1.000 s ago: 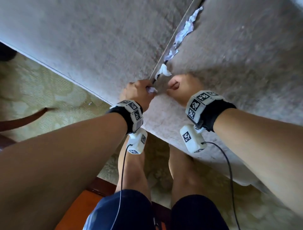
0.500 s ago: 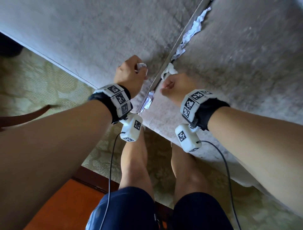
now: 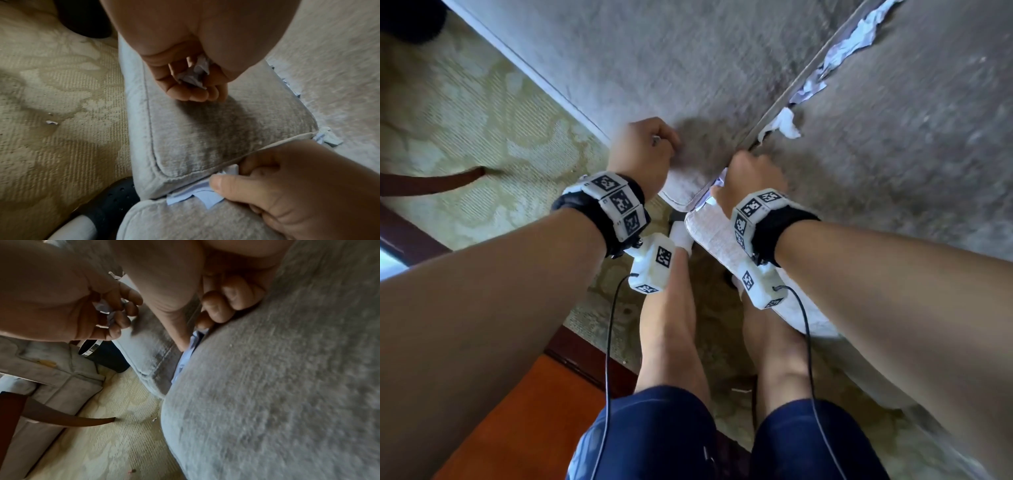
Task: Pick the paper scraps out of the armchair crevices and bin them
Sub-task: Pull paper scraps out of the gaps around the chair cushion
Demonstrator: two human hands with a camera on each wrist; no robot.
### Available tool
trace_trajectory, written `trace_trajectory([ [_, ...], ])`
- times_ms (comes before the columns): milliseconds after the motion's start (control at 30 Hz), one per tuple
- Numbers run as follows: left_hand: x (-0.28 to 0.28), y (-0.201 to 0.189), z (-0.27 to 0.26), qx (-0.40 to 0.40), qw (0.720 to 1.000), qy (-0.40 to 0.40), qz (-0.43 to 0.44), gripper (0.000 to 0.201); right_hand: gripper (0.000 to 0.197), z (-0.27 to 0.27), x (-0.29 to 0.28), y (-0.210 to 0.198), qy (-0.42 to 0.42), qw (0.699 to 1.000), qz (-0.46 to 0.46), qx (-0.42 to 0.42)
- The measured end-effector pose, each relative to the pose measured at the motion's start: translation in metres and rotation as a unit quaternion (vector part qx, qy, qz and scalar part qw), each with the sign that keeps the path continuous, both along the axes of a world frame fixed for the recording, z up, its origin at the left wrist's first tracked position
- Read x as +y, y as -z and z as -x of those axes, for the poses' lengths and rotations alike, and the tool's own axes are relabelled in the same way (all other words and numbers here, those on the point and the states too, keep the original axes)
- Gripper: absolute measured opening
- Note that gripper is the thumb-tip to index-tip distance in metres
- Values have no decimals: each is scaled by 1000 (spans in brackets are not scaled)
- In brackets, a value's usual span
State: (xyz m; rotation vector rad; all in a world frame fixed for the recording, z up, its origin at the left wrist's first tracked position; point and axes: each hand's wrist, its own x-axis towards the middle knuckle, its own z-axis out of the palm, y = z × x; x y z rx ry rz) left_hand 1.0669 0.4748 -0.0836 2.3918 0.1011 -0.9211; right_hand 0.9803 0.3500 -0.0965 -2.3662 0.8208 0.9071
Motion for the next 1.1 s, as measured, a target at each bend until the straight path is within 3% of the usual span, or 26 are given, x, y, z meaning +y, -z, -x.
trace_trajectory([
  [233, 4, 0, 4, 16, 1000, -6, -3, 33, 13, -9, -1, 1, -17, 1000, 0, 7],
  [400, -10, -8, 2, 16, 999, 44, 2, 32, 9, -10, -6, -7, -24, 999, -27, 6],
  [700, -43, -18, -13, 1, 993, 117, -21, 29, 37, -15, -37, -24, 39, 996, -75, -1],
  [767, -56, -21, -11, 8, 989, 144, -29, 28, 31, -13, -50, -35, 36, 997, -64, -18],
  [967, -89, -16, 0, 13, 980, 192, -55, 19, 11, 0, -88, -48, 135, 989, -37, -41],
  [1100, -105, -8, 3, 0, 969, 241, -47, 17, 22, 7, -107, -44, 177, 984, -19, -14],
])
